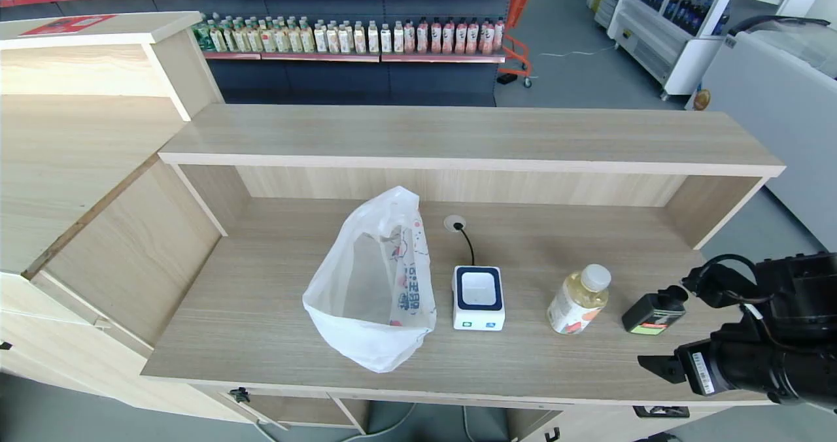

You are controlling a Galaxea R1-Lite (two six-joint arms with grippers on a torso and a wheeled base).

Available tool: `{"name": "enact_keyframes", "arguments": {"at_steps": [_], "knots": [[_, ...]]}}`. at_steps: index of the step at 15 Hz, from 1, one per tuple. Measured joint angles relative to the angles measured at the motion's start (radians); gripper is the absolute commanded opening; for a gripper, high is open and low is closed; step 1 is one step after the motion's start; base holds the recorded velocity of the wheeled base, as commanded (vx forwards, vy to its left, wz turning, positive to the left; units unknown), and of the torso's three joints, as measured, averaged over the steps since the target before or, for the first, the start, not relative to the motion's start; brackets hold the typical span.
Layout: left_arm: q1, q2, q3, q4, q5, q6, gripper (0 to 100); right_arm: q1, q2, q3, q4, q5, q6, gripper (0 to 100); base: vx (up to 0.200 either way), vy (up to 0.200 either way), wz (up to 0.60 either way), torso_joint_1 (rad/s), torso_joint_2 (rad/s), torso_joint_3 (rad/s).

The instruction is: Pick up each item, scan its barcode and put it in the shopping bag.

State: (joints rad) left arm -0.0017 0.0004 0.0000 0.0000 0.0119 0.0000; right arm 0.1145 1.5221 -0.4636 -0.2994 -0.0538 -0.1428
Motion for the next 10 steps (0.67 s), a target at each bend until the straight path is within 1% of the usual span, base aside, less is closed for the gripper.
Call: {"name": "enact_keyframes", "arguments": {"at_steps": [2,6,7,10], "knots": [[0.000,0.000,0.000,0.000,0.000,0.000,100,0.011,0.100,0.011,-0.172,-0.005,-0.036,100,0.000,0.000,0.00,0.000,0.00,0.000],[0.000,0.000,0.000,0.000,0.000,0.000,100,0.050,0.286,0.024,-0.447,-0.006,-0.051,100,0.000,0.000,0.00,0.000,0.00,0.000],[0.000,0.000,0.000,0.000,0.000,0.000,100,0.059,0.332,0.025,-0.508,-0.006,-0.049,100,0.000,0.000,0.00,0.000,0.00,0.000],[0.000,0.000,0.000,0.000,0.000,0.000,100,0.068,0.443,0.023,-0.634,-0.005,-0.031,100,0.000,0.000,0.00,0.000,0.00,0.000]]}}
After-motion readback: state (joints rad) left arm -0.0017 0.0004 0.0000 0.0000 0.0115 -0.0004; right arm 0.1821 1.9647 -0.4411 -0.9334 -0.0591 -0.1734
